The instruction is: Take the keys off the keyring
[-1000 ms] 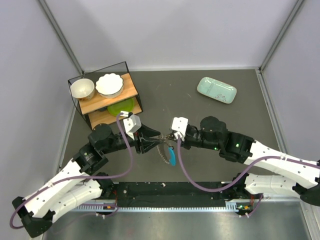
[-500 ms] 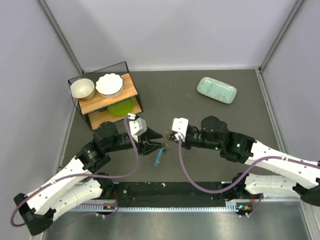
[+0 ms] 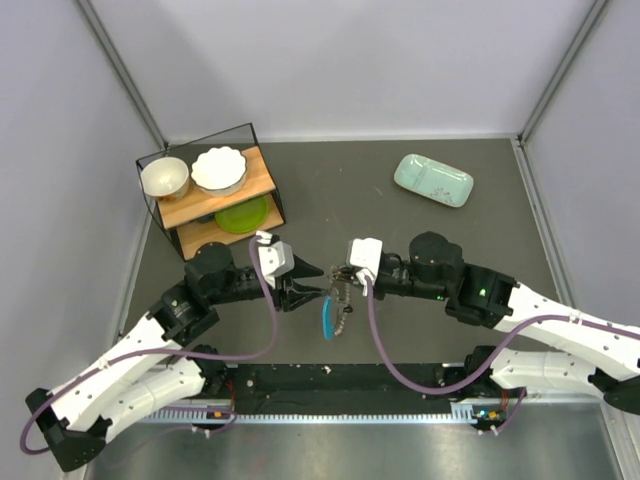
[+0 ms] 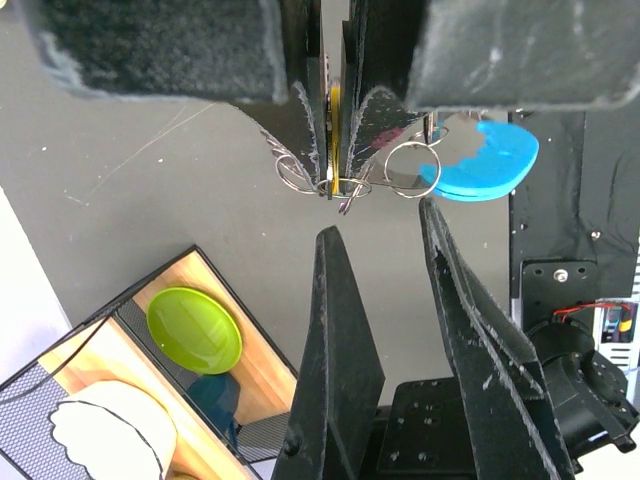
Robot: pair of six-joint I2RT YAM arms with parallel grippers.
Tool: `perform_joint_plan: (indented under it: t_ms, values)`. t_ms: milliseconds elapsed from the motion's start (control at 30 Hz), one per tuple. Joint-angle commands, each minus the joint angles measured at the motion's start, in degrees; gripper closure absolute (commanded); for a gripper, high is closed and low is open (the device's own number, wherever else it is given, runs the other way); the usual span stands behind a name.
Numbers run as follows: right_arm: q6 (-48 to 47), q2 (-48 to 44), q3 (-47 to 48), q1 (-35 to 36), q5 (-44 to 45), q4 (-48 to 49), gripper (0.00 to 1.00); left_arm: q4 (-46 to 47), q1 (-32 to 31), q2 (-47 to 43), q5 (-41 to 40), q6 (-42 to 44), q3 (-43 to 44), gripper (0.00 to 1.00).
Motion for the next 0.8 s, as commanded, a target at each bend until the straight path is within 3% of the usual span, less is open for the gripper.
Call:
perform_joint_plan:
  t_ms: [0,500,767]
  values:
    - [0.1,-1.5,1.2,0.0,-2.3,4.2,1.00,0.7,-0.3,-2.2,-2.0,2.0,2.8,0.52]
    - [-1.3,-2.6,-0.1,0.0,-5.2,5.4,1.00,0.1,-0.3,0.2,5.3,-0.3,4.5,0.53]
    - [-1.8,-2.8,-0.9,0.0,-6.2,6.1,1.00,0.3,-0.3,2.0,5.3,0.5,4.9,0.54]
